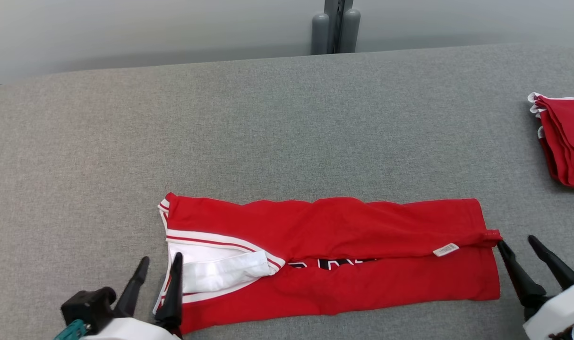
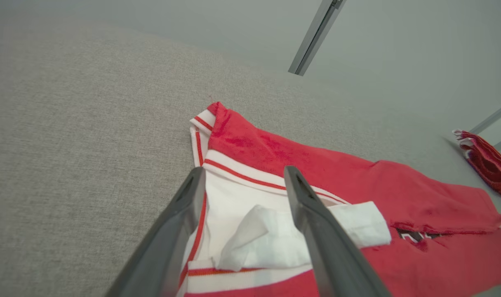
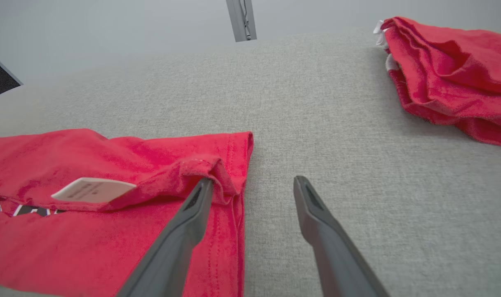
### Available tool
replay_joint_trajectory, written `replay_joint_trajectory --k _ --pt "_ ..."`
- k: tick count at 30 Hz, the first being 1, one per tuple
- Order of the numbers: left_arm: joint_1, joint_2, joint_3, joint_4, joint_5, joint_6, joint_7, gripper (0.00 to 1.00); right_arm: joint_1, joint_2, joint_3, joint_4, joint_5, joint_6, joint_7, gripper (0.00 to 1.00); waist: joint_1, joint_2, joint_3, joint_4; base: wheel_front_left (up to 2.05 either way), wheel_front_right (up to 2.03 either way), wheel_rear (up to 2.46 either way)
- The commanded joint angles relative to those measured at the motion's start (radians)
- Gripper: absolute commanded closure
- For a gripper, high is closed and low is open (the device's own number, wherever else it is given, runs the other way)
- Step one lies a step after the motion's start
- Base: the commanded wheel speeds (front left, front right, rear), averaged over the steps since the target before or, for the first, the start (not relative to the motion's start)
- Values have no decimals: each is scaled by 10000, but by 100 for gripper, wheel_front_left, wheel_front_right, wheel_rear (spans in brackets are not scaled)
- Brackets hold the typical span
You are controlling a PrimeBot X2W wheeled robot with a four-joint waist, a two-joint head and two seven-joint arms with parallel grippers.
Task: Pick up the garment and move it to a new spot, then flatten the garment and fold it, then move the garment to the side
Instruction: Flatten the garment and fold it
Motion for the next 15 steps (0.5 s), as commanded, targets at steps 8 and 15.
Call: replay_joint_trajectory --k 8,15 --pt "98 195 436 -432 261 323 -608 0 1038 248 -1739 -490 -492 4 16 0 1 -1 -172 -29 0 0 0" --pt "-327 13 92 -419 704 366 -734 0 1215 730 -2546 -953 -1051 4 711 0 1 -1 -384 33 0 0 0"
